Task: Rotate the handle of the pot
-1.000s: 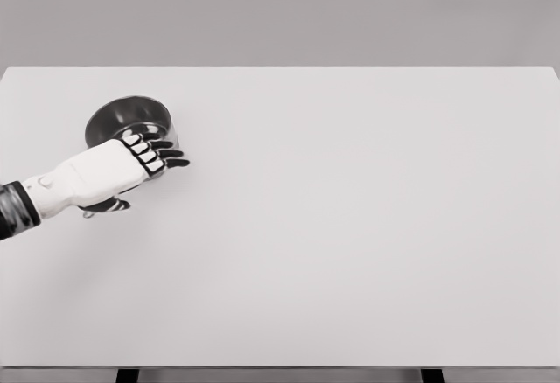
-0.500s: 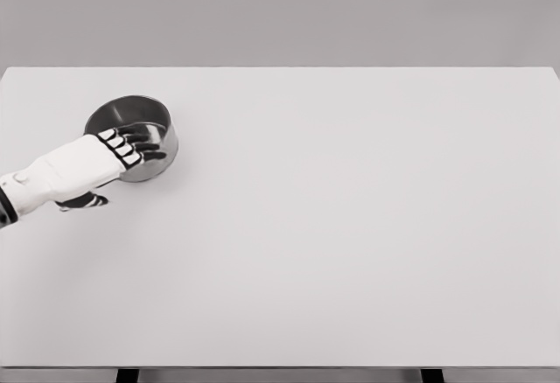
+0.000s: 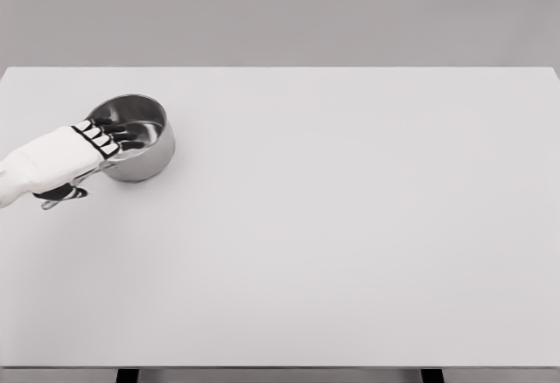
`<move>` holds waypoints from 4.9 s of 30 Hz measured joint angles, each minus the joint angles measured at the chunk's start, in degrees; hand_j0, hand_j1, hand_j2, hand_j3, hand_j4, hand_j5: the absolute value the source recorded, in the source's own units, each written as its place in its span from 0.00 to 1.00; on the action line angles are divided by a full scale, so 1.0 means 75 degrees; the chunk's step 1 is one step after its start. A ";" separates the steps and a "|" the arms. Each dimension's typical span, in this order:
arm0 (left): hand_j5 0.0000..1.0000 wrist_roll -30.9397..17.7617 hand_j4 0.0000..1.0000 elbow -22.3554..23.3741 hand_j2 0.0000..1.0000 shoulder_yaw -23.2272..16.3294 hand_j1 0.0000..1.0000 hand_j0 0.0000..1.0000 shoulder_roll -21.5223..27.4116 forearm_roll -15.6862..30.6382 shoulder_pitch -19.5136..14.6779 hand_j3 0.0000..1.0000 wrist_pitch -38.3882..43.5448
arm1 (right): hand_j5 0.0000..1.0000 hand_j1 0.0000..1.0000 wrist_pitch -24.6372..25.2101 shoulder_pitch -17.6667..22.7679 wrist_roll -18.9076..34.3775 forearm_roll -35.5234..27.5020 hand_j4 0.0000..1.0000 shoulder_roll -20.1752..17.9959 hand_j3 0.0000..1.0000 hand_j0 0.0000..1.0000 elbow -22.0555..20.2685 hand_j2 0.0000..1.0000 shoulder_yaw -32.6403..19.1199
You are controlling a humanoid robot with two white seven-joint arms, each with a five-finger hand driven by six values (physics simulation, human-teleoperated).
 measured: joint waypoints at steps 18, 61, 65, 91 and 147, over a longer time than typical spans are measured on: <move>1.00 0.0000 1.00 0.0635 1.00 0.0122 1.00 1.00 0.0243 -0.0012 -0.0270 1.00 -0.0001 | 1.00 1.00 0.0001 0.0000 0.0000 0.0000 1.00 0.0000 1.00 1.00 0.0000 1.00 0.0000; 1.00 0.0001 1.00 0.2981 1.00 0.0012 1.00 1.00 0.0269 0.0000 -0.1430 1.00 0.0000 | 1.00 1.00 0.0000 0.0000 0.0000 0.0000 1.00 0.0000 1.00 1.00 0.0000 1.00 0.0000; 1.00 0.0000 1.00 0.3065 1.00 0.0004 1.00 1.00 0.0238 -0.0009 -0.1500 1.00 -0.0001 | 1.00 1.00 0.0001 0.0000 0.0000 0.0000 1.00 0.0000 1.00 1.00 0.0000 1.00 0.0000; 1.00 0.0000 1.00 0.4240 1.00 -0.0547 1.00 1.00 -0.0201 -0.0017 -0.2578 1.00 0.0015 | 1.00 1.00 -0.0002 0.0000 0.0000 0.0000 1.00 0.0000 1.00 1.00 0.0000 1.00 0.0000; 1.00 0.0002 1.00 -0.0893 1.00 0.0927 1.00 1.00 0.0286 0.3485 0.1184 1.00 -0.0002 | 1.00 1.00 0.0001 0.0000 0.0000 0.0000 1.00 0.0000 1.00 1.00 0.0000 1.00 0.0000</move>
